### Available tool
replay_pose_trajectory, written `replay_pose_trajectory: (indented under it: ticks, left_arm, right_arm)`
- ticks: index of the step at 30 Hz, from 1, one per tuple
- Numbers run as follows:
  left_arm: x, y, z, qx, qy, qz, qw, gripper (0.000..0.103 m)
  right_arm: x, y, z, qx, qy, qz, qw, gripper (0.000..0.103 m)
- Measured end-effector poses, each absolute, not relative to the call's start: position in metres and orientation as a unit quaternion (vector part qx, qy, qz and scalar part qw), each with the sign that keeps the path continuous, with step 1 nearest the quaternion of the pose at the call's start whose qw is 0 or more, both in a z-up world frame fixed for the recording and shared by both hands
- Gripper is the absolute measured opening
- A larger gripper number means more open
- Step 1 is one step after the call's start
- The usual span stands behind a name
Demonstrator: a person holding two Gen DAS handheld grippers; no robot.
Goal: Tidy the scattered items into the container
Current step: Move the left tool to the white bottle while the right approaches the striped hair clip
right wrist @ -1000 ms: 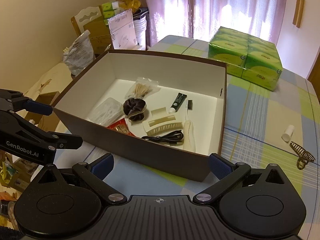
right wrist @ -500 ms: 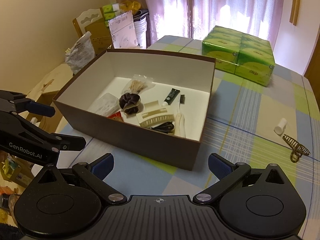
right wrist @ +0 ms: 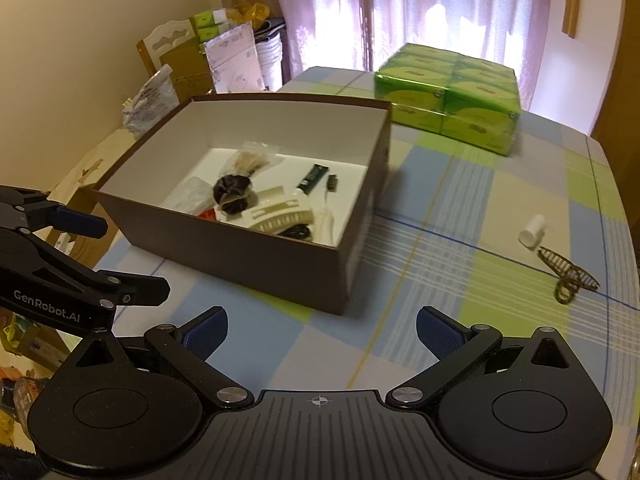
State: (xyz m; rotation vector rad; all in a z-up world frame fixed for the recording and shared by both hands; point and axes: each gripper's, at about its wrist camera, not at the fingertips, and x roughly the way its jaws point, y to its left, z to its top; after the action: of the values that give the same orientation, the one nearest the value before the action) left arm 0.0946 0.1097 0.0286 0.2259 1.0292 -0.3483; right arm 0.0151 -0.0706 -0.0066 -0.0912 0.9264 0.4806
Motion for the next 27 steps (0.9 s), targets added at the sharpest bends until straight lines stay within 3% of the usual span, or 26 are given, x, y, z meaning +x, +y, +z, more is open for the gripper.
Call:
replay_pose_trajectory:
  ticks: [27]
  left_arm:
    - [0.100, -0.037, 0.017, 0.141, 0.478, -0.248, 0.831, 0.100]
  right_arm:
    - [0.019, -0.211, -0.013, 0.005, 0.460, 0.124, 0.879, 0.103]
